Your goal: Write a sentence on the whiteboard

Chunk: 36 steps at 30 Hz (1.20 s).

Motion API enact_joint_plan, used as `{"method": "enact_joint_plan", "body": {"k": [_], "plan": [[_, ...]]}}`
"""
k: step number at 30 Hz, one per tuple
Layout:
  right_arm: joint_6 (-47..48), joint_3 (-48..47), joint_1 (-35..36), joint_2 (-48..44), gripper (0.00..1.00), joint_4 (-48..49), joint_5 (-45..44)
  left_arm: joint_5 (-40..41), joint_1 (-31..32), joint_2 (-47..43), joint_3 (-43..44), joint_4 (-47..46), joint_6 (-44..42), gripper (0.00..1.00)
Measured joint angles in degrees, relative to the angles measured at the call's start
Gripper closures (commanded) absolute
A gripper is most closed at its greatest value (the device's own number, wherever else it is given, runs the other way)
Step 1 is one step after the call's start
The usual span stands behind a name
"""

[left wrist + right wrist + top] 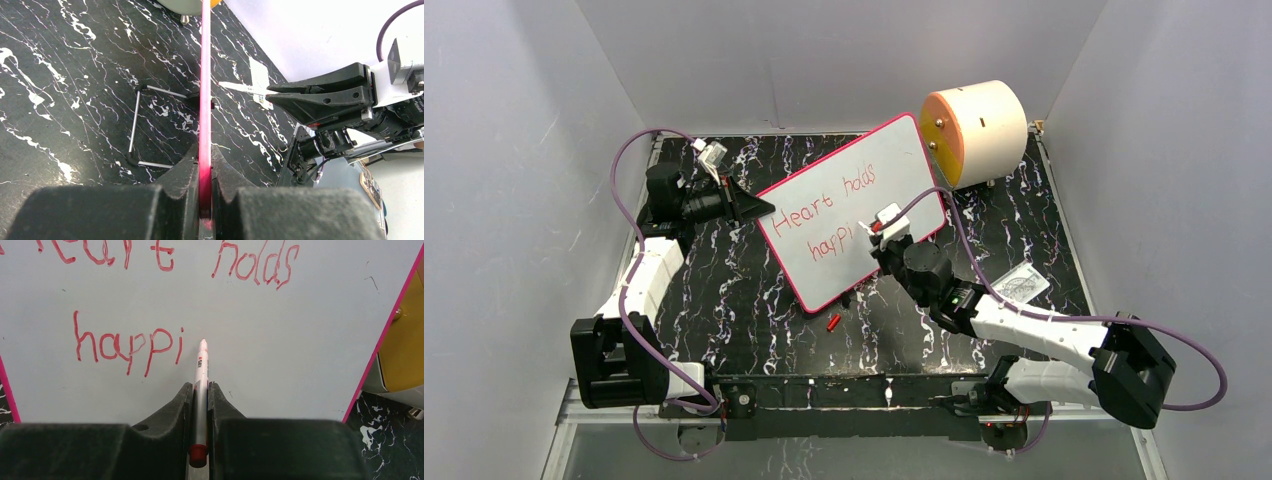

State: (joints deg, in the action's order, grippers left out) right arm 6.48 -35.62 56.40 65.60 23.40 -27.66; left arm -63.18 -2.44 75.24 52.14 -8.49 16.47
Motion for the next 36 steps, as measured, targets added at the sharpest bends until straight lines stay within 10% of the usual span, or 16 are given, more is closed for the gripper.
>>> {"method": "enact_joint_plan", "body": {"k": [36], "plan": [[1.2,1.7,-1.3,2.3,1.00,3.9,3.7,-0.1,0.0,0.0,0.1,0.2,-0.3,1.00]]}}
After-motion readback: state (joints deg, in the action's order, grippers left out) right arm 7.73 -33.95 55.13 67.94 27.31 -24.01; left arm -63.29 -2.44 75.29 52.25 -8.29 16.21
